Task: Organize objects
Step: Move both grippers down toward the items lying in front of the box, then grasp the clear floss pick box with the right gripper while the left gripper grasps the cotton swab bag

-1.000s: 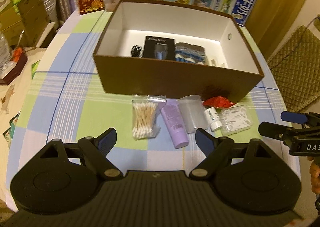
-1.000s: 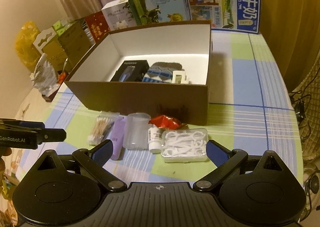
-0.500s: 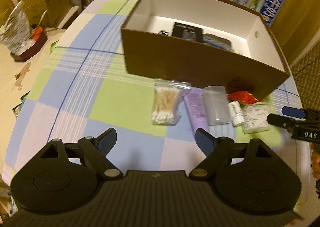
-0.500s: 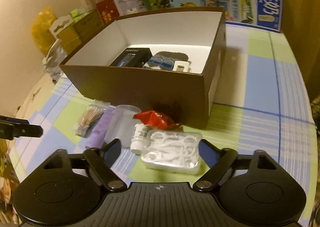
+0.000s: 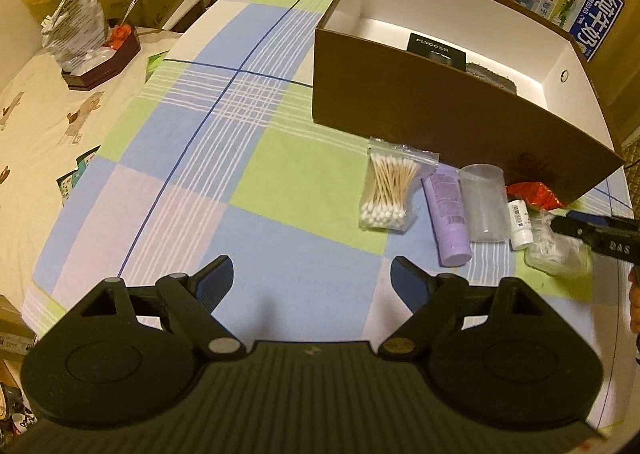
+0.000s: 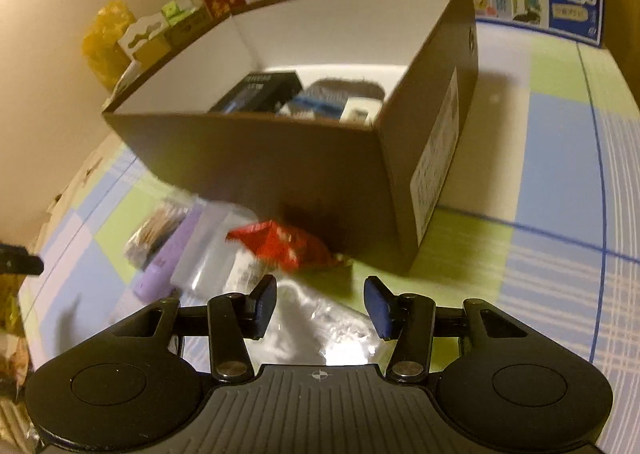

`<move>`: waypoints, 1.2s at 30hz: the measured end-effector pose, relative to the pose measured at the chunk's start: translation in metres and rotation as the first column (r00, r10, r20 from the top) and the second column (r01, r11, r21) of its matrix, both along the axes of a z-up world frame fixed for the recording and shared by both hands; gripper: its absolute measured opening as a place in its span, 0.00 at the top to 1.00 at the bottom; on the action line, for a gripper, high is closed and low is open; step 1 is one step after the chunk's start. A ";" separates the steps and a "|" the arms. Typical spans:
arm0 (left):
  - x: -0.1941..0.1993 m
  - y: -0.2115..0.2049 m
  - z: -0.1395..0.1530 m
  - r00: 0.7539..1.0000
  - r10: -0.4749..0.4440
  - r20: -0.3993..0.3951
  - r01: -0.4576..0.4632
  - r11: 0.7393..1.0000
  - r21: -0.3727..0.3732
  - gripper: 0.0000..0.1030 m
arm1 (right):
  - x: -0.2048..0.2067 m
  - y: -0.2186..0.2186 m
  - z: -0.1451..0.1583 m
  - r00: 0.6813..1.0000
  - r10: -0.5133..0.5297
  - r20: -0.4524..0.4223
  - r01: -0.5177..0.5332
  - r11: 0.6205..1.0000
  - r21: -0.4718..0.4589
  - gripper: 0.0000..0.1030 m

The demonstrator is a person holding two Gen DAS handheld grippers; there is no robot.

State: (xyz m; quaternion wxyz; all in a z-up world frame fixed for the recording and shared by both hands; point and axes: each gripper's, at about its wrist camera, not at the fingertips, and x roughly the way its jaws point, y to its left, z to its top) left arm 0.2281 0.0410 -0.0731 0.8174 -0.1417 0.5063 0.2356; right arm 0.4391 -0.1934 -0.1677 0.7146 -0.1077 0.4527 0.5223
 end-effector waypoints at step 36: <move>0.076 0.008 -0.049 0.972 -0.234 -0.011 0.234 0.972 -0.021 0.19 | -0.055 -0.007 0.001 0.959 -0.236 0.155 0.265 0.943 -0.201 0.48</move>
